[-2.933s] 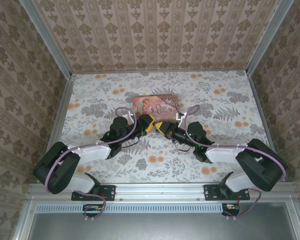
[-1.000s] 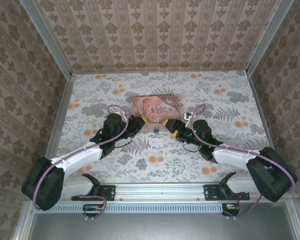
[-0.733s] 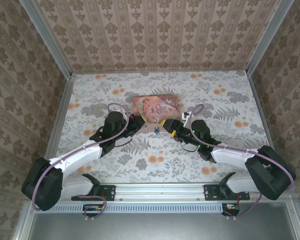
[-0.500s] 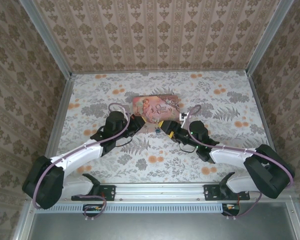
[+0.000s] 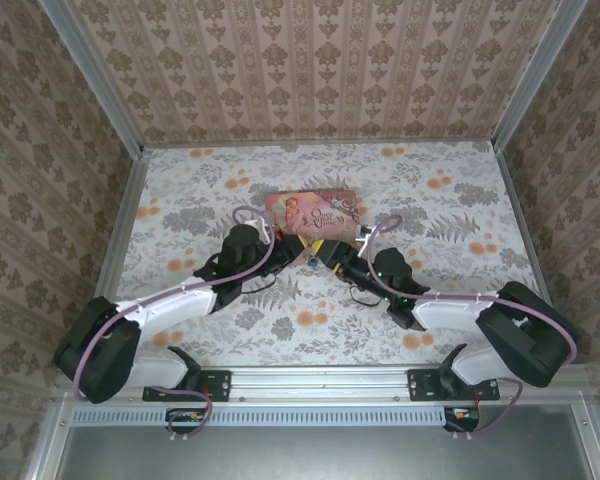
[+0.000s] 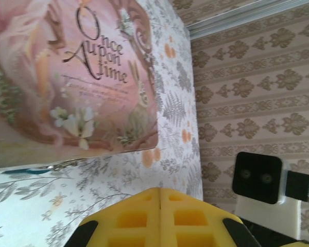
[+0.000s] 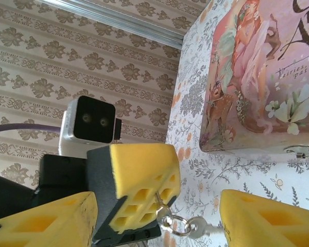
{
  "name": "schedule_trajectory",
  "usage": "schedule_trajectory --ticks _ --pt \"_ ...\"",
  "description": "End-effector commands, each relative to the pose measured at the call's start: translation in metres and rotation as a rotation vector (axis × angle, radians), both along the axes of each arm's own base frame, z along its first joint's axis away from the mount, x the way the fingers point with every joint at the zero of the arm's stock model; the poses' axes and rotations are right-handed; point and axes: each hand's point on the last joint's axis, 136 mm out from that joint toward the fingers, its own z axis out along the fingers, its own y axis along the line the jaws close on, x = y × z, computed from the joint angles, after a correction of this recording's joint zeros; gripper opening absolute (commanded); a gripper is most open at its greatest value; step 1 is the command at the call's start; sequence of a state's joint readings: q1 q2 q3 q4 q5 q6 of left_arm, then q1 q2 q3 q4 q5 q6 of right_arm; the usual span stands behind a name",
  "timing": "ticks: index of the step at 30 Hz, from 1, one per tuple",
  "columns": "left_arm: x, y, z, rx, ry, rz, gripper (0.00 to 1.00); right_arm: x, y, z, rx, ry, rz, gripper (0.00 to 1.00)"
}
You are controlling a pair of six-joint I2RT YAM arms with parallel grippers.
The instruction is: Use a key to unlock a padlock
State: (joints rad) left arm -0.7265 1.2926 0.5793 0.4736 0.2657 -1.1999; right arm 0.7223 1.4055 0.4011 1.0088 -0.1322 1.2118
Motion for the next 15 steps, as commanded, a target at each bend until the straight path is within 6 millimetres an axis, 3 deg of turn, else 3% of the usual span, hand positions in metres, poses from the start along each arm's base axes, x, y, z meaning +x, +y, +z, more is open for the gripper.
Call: schedule_trajectory --ticks 1,9,15 --pt "0.007 -0.003 0.017 -0.09 -0.037 0.042 0.0 0.005 0.001 0.006 0.067 -0.028 -0.052 0.64" --pt "0.008 -0.002 0.016 -0.154 -0.019 0.089 0.0 0.011 0.01 -0.001 0.148 -0.015 -0.074 0.59" --pt "0.007 -0.002 0.014 -0.158 -0.012 0.095 0.0 0.012 0.01 0.008 0.152 -0.044 -0.081 0.54"
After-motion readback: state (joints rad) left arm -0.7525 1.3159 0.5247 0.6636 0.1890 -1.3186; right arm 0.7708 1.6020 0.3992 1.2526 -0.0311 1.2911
